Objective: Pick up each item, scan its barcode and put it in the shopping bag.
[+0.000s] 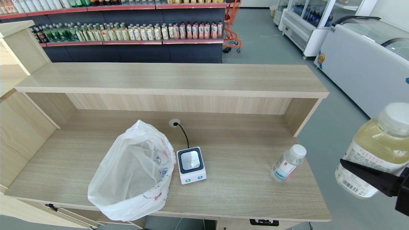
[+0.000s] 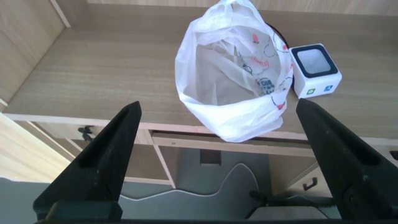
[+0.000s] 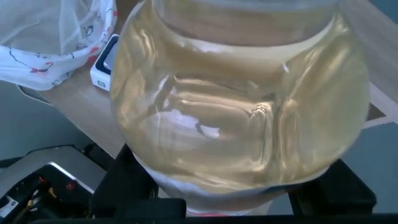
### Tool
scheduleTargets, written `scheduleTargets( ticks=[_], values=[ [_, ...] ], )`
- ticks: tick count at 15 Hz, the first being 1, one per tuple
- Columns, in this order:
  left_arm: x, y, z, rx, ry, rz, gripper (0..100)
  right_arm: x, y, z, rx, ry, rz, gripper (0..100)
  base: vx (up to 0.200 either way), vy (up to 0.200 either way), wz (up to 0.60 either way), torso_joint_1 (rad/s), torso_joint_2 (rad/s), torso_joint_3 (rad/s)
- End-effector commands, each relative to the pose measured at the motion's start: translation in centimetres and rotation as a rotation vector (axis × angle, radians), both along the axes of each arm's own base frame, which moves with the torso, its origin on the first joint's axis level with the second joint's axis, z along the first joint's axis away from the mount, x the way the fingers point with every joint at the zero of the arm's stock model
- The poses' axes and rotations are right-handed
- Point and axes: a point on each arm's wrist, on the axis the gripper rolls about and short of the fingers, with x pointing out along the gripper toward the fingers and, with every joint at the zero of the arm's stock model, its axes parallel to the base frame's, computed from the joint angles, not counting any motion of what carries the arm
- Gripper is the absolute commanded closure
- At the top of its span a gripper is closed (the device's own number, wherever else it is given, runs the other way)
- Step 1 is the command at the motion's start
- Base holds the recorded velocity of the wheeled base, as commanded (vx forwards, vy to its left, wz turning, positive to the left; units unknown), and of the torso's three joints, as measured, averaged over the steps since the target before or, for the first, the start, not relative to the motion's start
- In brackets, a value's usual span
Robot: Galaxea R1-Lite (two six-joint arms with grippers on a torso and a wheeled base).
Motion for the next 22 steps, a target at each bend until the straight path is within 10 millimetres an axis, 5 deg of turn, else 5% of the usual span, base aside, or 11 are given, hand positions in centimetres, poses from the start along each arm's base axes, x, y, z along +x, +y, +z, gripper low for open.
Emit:
scheduleTargets(
  ticks=[1,12,15,21,22],
  values=[
    [0.0,0.0,0.0,0.0,-0.002,0.0,0,-0.1,-0.1,0.0,0.001,-0.003,-0.002,100,0.0,0.0,0.0,0.0,0.0,0.0],
    [0.0,0.0,0.0,-0.002,0.0,0.0,0,1.4,0.3,0.9,-0.052,-0.023,-0.018,100,0.0,0.145,0.0,0.001,0.0,0.0],
    [0.0,0.0,0.0,0.0,0.0,0.0,0,4.8,0.4,0.3,-0.134,-0.029,0.005,100,0.0,0.2,0.0,0.002,0.0,-0.001],
    [0.0,0.0,0.0,0.003,0.0,0.0,0,13.4,1.9,-4.0,-0.21,-0.136,0.211,100,0.0,0.167,0.0,0.003,0.0,0.001],
    [0.0,0.0,0.0,0.003,0.0,0.0,0,13.4,1.9,-4.0,-0.21,-0.136,0.211,100,0.0,0.0,0.0,0.0,0.0,0.0]
  ],
)
